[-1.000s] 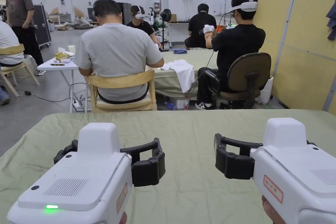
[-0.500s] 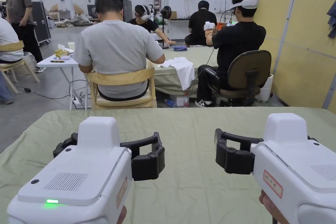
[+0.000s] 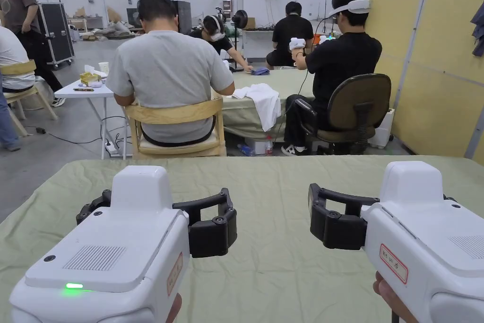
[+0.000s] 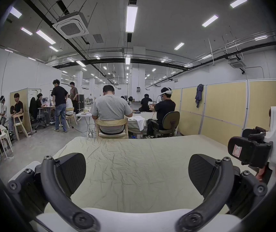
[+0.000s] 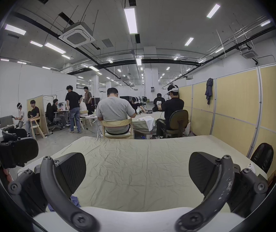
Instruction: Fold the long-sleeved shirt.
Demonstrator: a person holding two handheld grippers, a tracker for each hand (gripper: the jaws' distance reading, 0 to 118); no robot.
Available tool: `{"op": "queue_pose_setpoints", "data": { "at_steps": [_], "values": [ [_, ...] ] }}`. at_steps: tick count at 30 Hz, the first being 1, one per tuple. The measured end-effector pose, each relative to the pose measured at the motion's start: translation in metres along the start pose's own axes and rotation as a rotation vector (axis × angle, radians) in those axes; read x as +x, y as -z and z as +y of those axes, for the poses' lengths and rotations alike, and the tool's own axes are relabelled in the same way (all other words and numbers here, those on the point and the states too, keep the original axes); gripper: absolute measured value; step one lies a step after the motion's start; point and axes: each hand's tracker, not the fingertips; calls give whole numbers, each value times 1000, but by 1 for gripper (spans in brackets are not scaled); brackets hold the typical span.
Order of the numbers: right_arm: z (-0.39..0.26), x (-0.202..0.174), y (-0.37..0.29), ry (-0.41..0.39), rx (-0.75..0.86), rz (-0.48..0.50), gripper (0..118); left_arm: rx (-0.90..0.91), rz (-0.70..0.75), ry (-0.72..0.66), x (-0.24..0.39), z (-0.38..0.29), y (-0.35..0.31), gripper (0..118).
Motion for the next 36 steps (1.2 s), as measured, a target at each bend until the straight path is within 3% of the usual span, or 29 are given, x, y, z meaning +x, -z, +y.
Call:
{"op": "queue_pose_setpoints", "data": {
  "at_steps": [24,25,26,27,28,30,33,36],
  "values": [
    [0,-1,1,19,-3,6,118,-18,3,30,-11,17,-3,118],
    [0,0,0,24,-5,7,114,-17,0,34,-8,17,1,111],
    [0,1,-2,30,-3,14,91,9,-41,32,3,19,30,91],
    [-1,2,-4,41,7,49,32,27,-63,30,11,21,46,33],
    [-1,3,-6,34,5,54,3,19,-53,29,6,18,40,1],
    [-7,1,-3,0,-47,-8,3,-19,-19,25,-8,7,19,0],
    [-11,6,-5,9,-16,1,3,-66,-75,-17,14,-26,44,0],
    [-13,-5,5,-17,-30,-13,3,-60,-27,-33,16,-31,17,0]
  ]
}}
